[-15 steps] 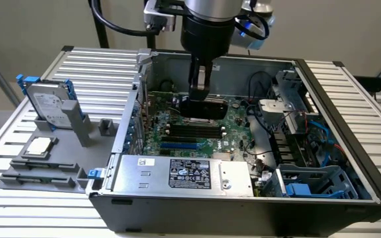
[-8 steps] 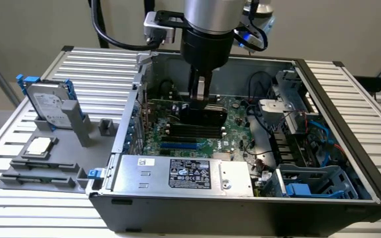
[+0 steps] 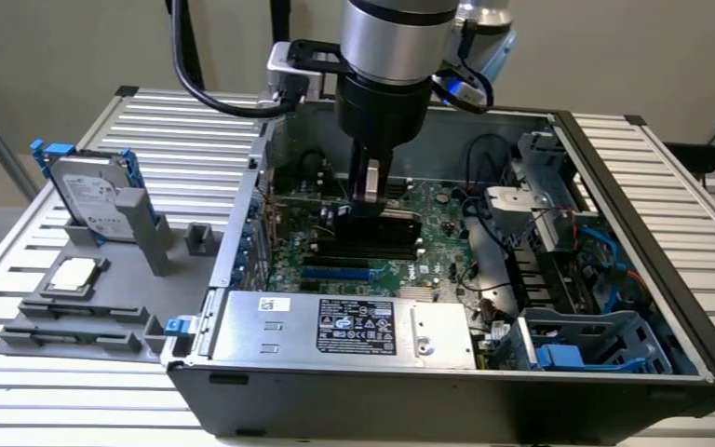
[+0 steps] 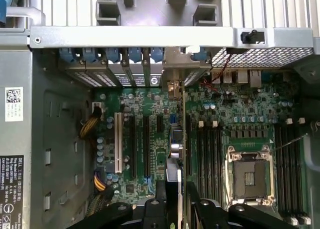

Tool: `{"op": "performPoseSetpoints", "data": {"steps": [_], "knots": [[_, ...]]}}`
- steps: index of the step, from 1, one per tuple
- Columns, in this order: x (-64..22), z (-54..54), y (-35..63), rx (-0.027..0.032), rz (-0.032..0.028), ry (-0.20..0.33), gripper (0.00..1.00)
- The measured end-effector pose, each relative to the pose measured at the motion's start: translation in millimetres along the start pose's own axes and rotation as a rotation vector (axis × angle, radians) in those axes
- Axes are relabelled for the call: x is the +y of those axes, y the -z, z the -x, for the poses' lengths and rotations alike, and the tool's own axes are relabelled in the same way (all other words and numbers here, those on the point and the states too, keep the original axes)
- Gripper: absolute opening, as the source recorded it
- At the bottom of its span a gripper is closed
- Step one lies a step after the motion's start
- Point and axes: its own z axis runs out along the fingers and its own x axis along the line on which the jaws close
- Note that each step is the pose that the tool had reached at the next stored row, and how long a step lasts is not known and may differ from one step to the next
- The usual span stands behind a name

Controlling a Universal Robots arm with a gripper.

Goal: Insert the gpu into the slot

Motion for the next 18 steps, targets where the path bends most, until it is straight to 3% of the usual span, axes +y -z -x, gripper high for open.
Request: {"op": "performPoseSetpoints", "data": {"steps": [6,18], "knots": [[6.4,-1.0,-11.1,0.0000,-0.0002,0.000,0.26],[8.1,2.3,-30.6,-0.0014,-0.0001,0.000,0.26]]}}
